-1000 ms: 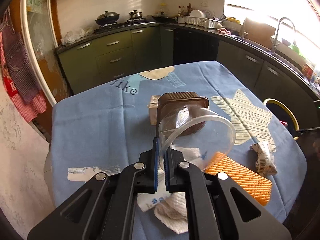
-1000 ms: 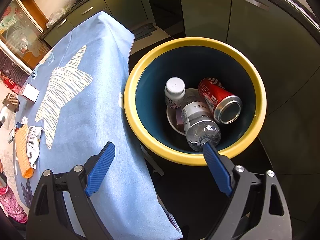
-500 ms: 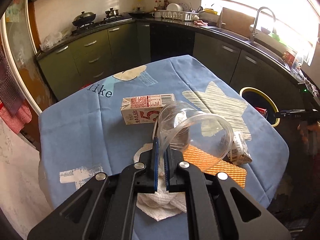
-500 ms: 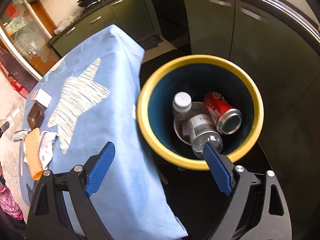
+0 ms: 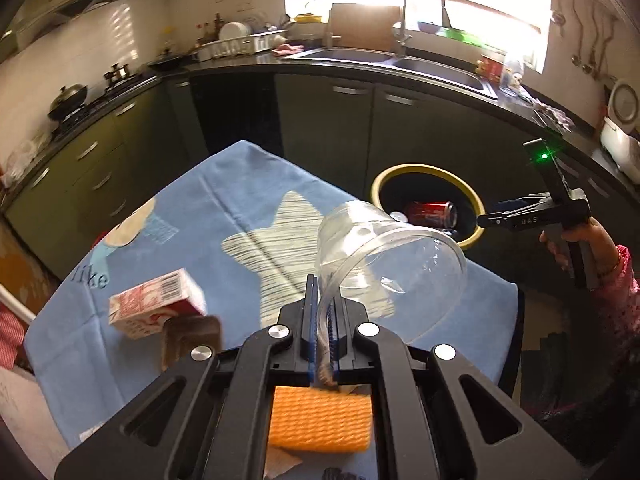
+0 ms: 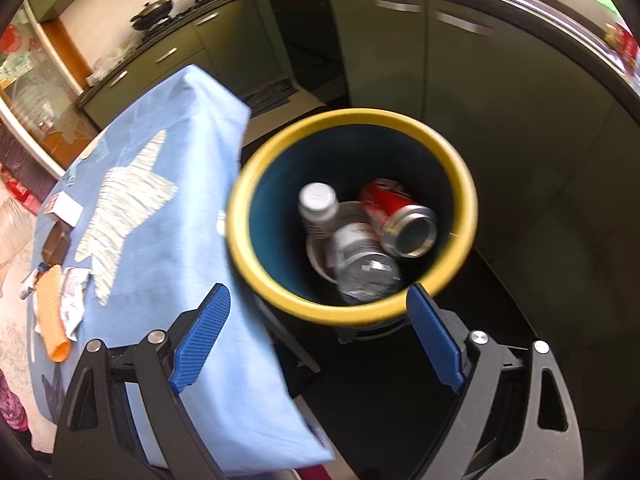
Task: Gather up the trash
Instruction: 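Carry the clear cup over the bin and open the left gripper, then grasp the brown plastic tray edge with the right gripper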
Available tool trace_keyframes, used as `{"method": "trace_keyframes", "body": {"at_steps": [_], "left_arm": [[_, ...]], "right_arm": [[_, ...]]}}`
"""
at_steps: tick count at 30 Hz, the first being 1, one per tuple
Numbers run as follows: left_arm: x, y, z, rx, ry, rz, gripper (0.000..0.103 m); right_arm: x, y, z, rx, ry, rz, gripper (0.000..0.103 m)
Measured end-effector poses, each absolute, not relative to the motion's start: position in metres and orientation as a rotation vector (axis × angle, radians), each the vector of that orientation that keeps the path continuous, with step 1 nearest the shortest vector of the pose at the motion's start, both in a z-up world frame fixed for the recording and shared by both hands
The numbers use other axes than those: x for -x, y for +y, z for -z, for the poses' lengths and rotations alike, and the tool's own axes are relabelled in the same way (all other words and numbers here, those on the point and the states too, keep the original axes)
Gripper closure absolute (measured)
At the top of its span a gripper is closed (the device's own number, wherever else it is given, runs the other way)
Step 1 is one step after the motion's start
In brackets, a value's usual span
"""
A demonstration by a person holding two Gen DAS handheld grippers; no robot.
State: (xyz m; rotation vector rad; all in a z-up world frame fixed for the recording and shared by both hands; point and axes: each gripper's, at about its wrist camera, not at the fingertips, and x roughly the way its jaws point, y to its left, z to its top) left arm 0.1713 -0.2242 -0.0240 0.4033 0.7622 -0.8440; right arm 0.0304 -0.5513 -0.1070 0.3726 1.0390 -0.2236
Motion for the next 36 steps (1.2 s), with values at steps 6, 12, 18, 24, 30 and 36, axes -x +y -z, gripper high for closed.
{"method": "trace_keyframes", "body": {"at_steps": [6,12,18,24,30,36], "left_arm": [[-0.172,-0.332,0.042,-0.494,0.811,0.988,0.097],[-0.184,-0.431,0.063,-0.553,0.861,1.049,0.097],[-0.207,-0.502,0.091,-0.544,0.895,1.033,0.08],[-0.209,-0.488,0.08,-0.455,0.883,1.015,0.056],[-0.197,-0.414,0.044,-0.357,0.793,0.981,0.036],[-0.185,-0.32,0.022,-0.282,0.669,0.883,0.027]], "right_arm": [[-0.004,-0.584,0.118,-0.425,1.029,0.28,0.018],[0.014,-0.61,0.137,-0.494,1.032,0.307,0.018],[0.028,-0.628,0.147,-0.547,1.032,0.335,0.018],[0.031,-0.63,0.149,-0.554,1.026,0.335,0.018],[0.023,-0.618,0.149,-0.537,1.034,0.31,0.018],[0.004,-0.597,0.139,-0.496,1.043,0.274,0.018]]}}
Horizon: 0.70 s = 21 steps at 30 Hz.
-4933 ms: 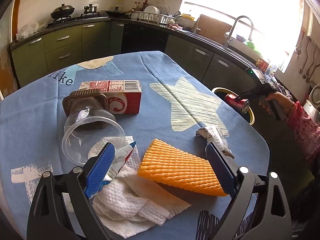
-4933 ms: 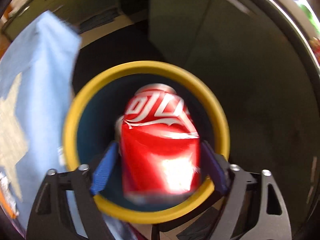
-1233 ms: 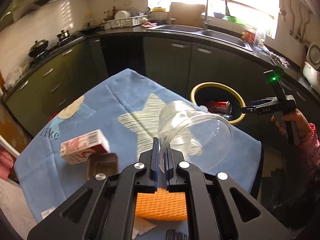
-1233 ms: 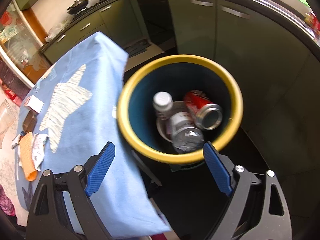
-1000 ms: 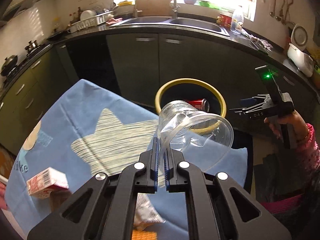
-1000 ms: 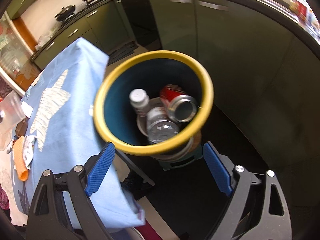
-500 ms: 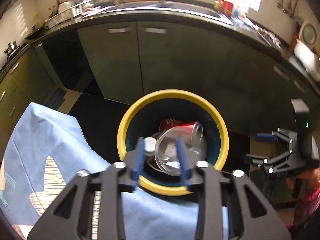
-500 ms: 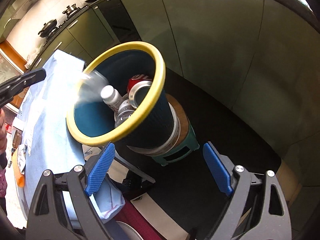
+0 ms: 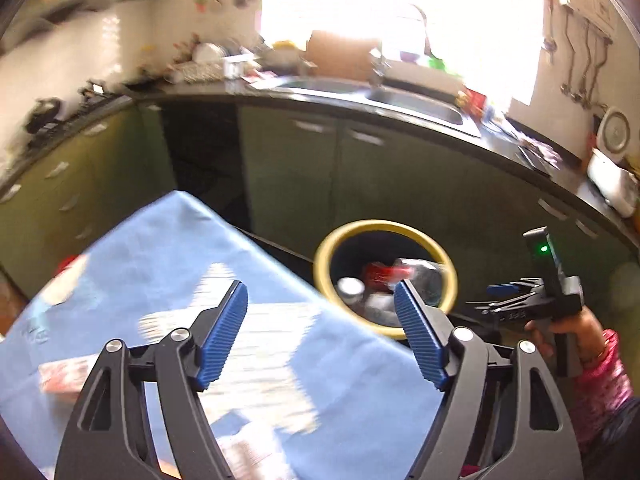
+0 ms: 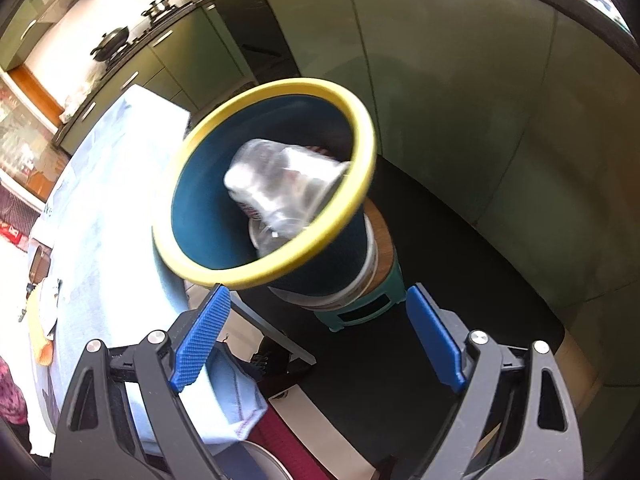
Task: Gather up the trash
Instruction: 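Grasp the brown plastic tray edge with the right gripper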
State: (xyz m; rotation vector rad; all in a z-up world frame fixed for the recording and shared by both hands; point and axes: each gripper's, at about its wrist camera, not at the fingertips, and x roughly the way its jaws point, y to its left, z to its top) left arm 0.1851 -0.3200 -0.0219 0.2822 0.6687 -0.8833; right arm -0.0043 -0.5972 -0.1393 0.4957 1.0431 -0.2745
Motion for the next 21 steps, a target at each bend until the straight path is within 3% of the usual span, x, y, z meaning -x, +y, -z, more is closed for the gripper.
{"method": "trace_keyframes", "body": {"at_steps": [11,21], "left_arm": [[-0.209,-0.137,0.029,-0.166,0.597,0.53,0.021],[-0.229,-0.043,0.062,-0.079,0.583,0.327,0.02]], "right_arm": [[-0.046,-0.52,0.103,-0.365,1.045,0.137,0.018],[-0.103,-0.378,0.07,-0.181,1.07,-0.161,0.018]]}}
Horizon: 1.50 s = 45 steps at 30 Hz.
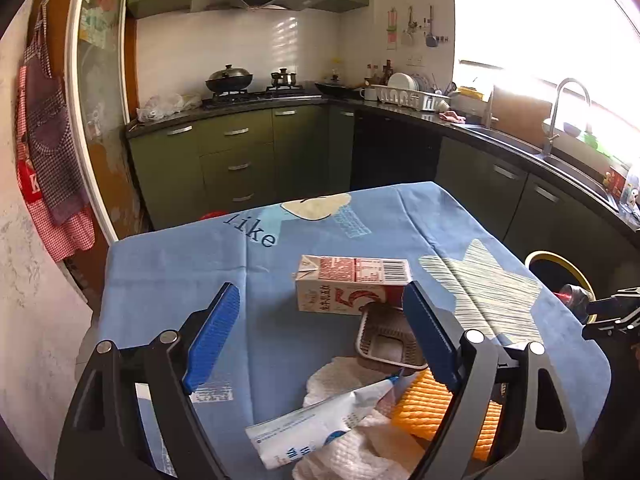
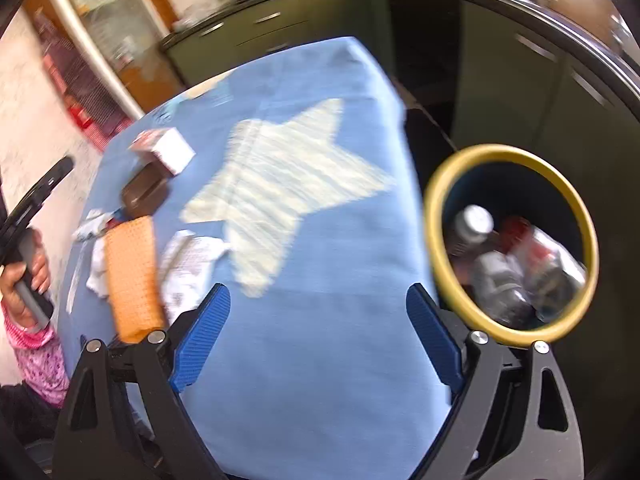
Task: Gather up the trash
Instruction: 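Grasp the brown plastic tray edge with the right gripper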
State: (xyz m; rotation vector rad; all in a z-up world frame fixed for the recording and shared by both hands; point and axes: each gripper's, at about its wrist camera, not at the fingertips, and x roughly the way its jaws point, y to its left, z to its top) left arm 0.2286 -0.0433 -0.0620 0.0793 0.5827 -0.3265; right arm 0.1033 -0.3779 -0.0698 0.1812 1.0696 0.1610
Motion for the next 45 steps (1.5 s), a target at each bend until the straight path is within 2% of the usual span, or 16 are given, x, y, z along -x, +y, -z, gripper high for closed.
{"method": "trace_keyframes", "body": {"at_steps": [10,12,18,21,28,31,45], "left_arm": [[-0.223,0.008,0.077,0.025,0.591,0.255,0.018],[-0.223,0.013,0.079,0.047,0.597,0.254,0.018],[-0.227,0.02,0.085,0.08,0.623,0.254,0.018],[-0.227,0.023,0.086,0.092,0.627,0.254,0.018],[-0.228,0.022,0.086,0.097,0.635,0.265,0.017],[-0.227,0.019,0.086,0.091,0.632,0.273,0.017],[-0.225,0.015,0.085,0.084,0.618,0.286,0.017]], "right_arm": [[-0.169,-0.272,0.053,0.023,1.053,-0.371,0.02],[-0.192,-0.258,0.054,0.049,1.056,-0.392,0.034],[-0.241,-0.23,0.075,0.096,1.12,-0.457,0.056],[-0.255,-0.222,0.087,0.093,1.16,-0.485,0.066],[-0.266,-0.213,0.101,0.069,1.211,-0.524,0.077],[-0.267,-0.211,0.107,0.055,1.235,-0.53,0.093],[-0.229,-0.244,0.078,-0.006,1.144,-0.458,0.096]]}}
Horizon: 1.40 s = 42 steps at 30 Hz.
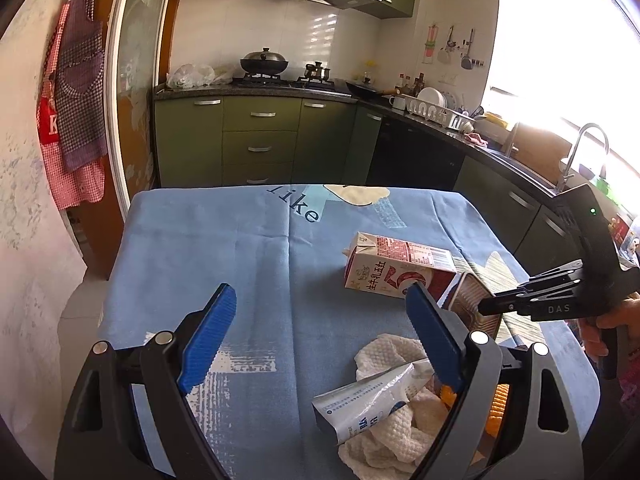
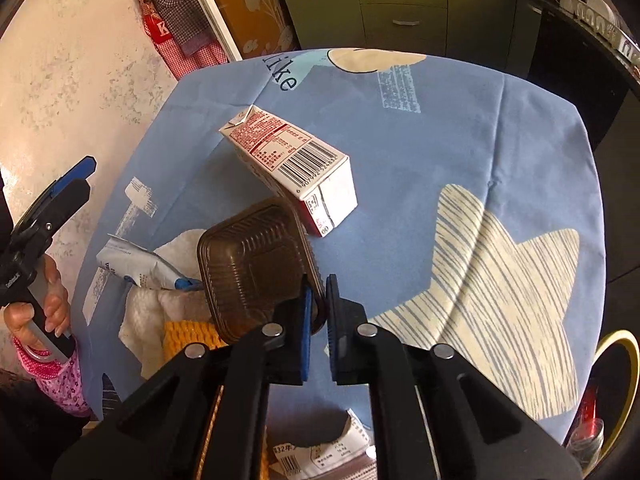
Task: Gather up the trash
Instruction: 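Grasp the brown plastic tray edge with the right gripper, then carry the brown tray over the bin and open the right gripper, then grasp the white snack packet with the left gripper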
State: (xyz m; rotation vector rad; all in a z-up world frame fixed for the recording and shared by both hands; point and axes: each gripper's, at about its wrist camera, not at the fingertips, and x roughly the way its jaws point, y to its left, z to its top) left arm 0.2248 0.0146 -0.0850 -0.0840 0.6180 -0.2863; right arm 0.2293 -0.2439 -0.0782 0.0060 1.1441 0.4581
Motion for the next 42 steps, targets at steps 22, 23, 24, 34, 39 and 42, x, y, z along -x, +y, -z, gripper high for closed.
{"method": "trace_keyframes", "body": {"at_steps": [22,23,24,34,39,42], "left_arm": [[-0.214,-0.021,0.084,-0.003,0.604,0.389,0.017],[-0.214,-0.024,0.084,-0.011,0.605,0.392,0.017],[-0.213,-0.026,0.084,-0.016,0.606,0.395,0.017],[-0.204,-0.046,0.074,-0.026,0.644,0.483,0.017],[-0.194,-0.066,0.07,-0.021,0.698,0.554,0.017],[-0.185,-0.088,0.068,-0.033,0.741,0.6,0.017]], "right_arm": [[-0.114,-0.54,0.081,-0.315,1.039,0.353,0.096],[-0.114,-0.543,0.085,-0.318,1.047,0.358,0.095],[-0.114,-0.547,0.092,-0.322,1.058,0.359,0.094],[-0.102,-0.55,0.092,-0.371,0.984,0.328,0.066],[-0.094,-0.544,0.094,-0.375,0.979,0.3,0.062],[-0.091,-0.542,0.095,-0.387,0.975,0.279,0.061]]}}
